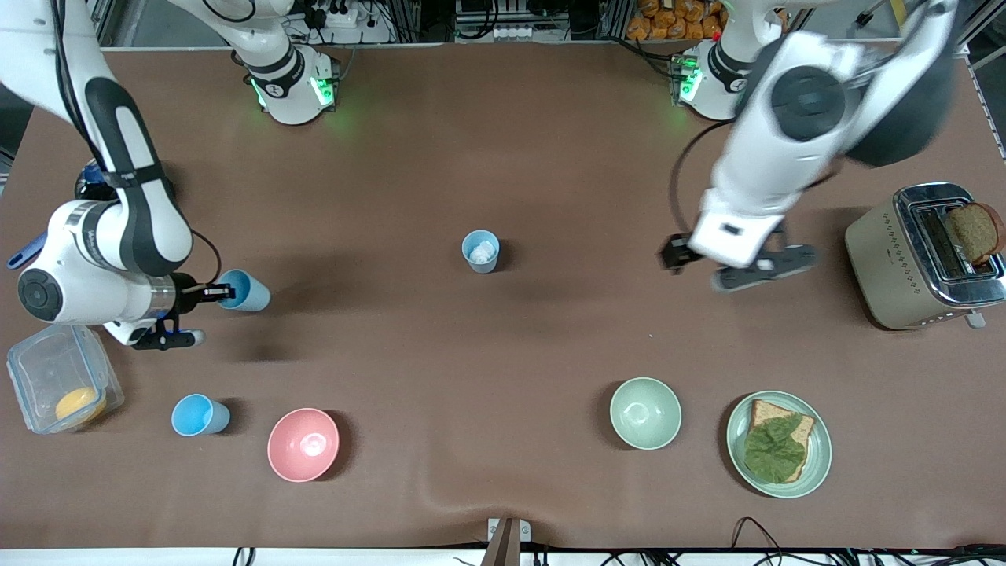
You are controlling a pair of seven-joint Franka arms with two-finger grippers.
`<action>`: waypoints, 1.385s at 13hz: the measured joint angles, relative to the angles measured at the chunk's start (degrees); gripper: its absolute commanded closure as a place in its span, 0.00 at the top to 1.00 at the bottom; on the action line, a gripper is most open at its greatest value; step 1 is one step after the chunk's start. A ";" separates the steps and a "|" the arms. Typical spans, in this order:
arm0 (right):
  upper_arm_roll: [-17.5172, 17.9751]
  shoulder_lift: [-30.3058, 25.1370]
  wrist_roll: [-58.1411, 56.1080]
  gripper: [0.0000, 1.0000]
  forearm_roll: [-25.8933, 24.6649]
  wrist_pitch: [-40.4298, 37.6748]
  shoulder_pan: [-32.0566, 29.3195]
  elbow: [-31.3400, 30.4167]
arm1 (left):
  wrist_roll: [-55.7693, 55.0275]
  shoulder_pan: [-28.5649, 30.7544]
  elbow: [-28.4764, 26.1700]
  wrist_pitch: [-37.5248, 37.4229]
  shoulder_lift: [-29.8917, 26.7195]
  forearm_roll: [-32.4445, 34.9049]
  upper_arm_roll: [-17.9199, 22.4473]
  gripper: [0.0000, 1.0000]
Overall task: Stack blue cups with both arms
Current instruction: 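Carry the blue cup with the right gripper and lower it onto the center cup, then open the right gripper and lift it off the stacked cups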
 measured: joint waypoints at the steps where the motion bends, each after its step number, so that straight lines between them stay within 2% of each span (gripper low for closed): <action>1: 0.22 -1.36 5.05 0.00 0.56 -0.72 3.29 0.25 | 6.16 2.52 0.09 -1.13 -1.71 -0.15 -0.08 1.00; 3: 0.53 -3.10 19.90 0.00 1.07 -0.81 12.85 1.05 | 15.53 5.96 1.70 -5.53 -4.36 -2.28 1.34 1.00; 6: 0.68 -2.96 39.41 0.00 2.21 -0.50 25.52 4.10 | 19.94 3.00 7.28 -12.76 -5.40 -4.19 8.33 1.00; 10: 0.61 -2.62 48.73 0.00 10.20 -1.75 31.26 5.00 | 20.93 1.48 8.98 -14.09 -5.34 -5.58 10.49 1.00; 14: 0.62 -2.19 58.02 0.00 11.31 1.89 38.73 5.06 | 21.34 1.46 8.98 -14.67 -5.27 -6.33 11.93 1.00; 18: 0.49 0.64 60.55 0.00 11.32 5.49 41.45 5.02 | 21.79 1.36 8.98 -16.06 -5.27 -6.33 11.94 1.00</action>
